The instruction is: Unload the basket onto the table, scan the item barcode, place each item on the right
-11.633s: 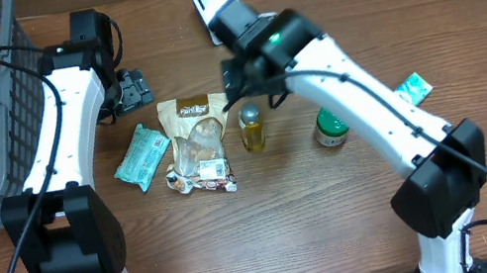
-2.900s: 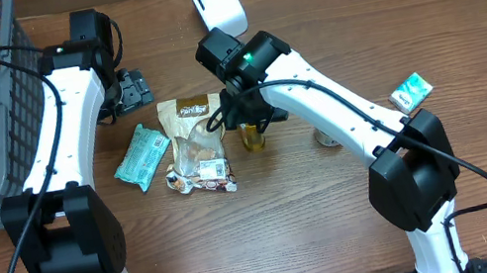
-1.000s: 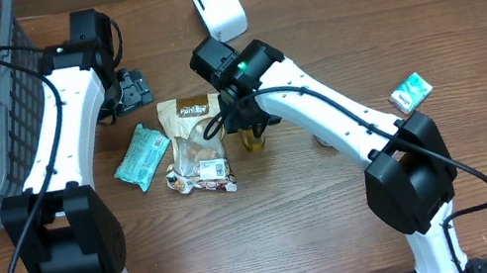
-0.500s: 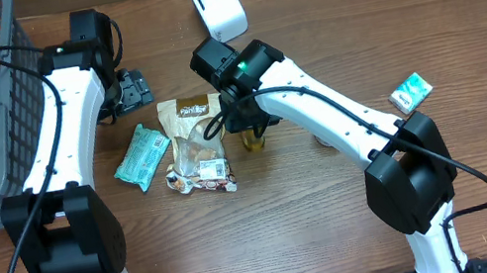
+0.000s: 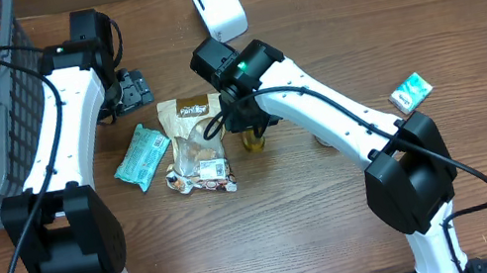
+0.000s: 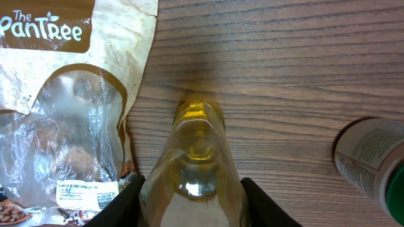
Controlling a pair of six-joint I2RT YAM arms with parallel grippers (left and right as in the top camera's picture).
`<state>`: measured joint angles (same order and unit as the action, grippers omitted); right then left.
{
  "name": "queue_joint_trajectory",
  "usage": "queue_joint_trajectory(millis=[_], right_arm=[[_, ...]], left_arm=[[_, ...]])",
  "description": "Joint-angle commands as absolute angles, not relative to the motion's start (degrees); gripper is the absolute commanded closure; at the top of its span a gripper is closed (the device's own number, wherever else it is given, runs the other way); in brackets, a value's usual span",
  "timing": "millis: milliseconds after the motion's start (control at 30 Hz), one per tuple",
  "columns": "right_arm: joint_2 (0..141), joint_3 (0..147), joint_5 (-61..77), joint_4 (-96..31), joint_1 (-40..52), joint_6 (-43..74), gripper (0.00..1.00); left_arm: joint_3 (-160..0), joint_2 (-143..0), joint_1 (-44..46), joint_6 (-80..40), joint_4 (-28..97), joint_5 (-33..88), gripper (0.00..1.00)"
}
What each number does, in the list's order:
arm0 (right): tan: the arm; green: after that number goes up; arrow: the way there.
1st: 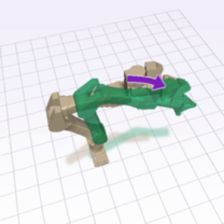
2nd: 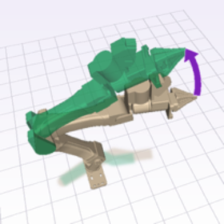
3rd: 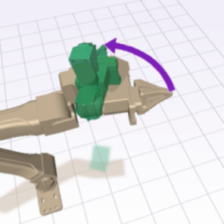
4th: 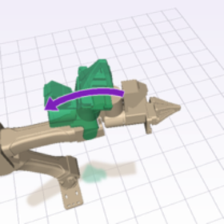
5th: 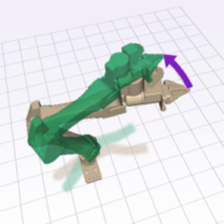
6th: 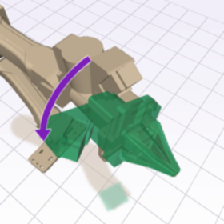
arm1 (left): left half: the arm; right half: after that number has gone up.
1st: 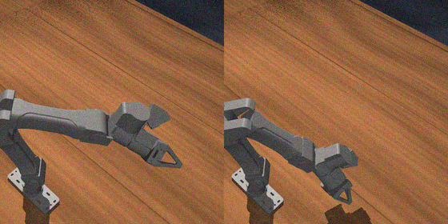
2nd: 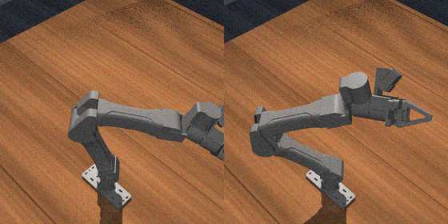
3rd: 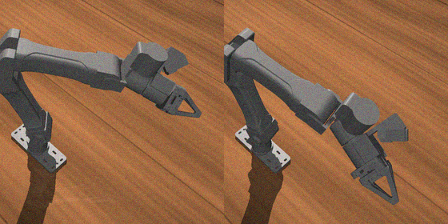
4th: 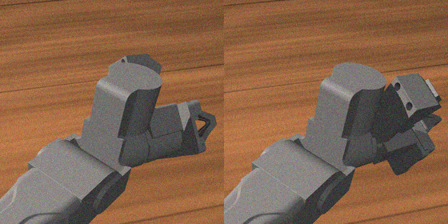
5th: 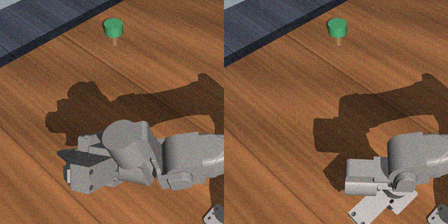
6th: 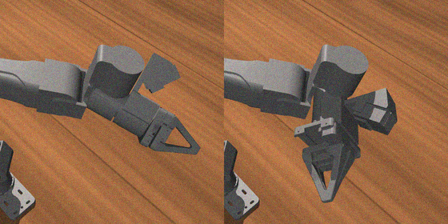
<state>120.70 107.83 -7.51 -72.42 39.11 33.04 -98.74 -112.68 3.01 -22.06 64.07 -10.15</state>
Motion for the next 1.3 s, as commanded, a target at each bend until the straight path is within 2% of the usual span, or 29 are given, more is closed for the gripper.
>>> queue_joint_trajectory(millis=[0,200,467,667,800,867,933,1100,1267], right_arm=[[120.57,107.46,-7.9,-72.31,39.24,33.15,0.61],[120.57,107.46,-7.88,-72.36,39.24,32.95,0.61],[120.57,107.46,-7.86,-72.34,39.24,32.97,0.69],[120.57,107.46,-7.88,-72.34,39.24,32.97,0.69],[120.57,107.46,-7.88,-72.34,39.24,32.95,0.67],[120.57,107.46,-7.86,-72.34,39.24,32.97,0.59],[120.57,107.46,-7.86,-72.34,39.24,32.97,0.58],[120.57,107.46,-7.88,-72.34,39.24,32.97,0.73],[120.57,107.46,-7.88,-72.34,39.24,32.97,0.76]], left_arm=[[-99.83,-113.12,3.07,-21.19,64.05,-10.92,0.0],[-99.83,-113.12,3.07,-21.19,64.05,-10.92,0.0],[-99.83,-113.12,3.07,-21.19,64.05,-10.92,0.0],[-99.83,-113.12,3.07,-21.19,64.05,-10.92,0.0],[-99.83,-113.12,3.07,-21.19,64.05,-10.92,0.0],[-99.83,-113.12,3.07,-21.19,64.05,-10.92,0.01],[-99.83,-113.12,3.07,-21.19,64.05,-10.92,0.0],[-99.83,-113.12,3.07,-21.19,64.07,-10.92,0.0],[-99.83,-113.12,3.07,-21.19,64.05,-10.92,0.01]])
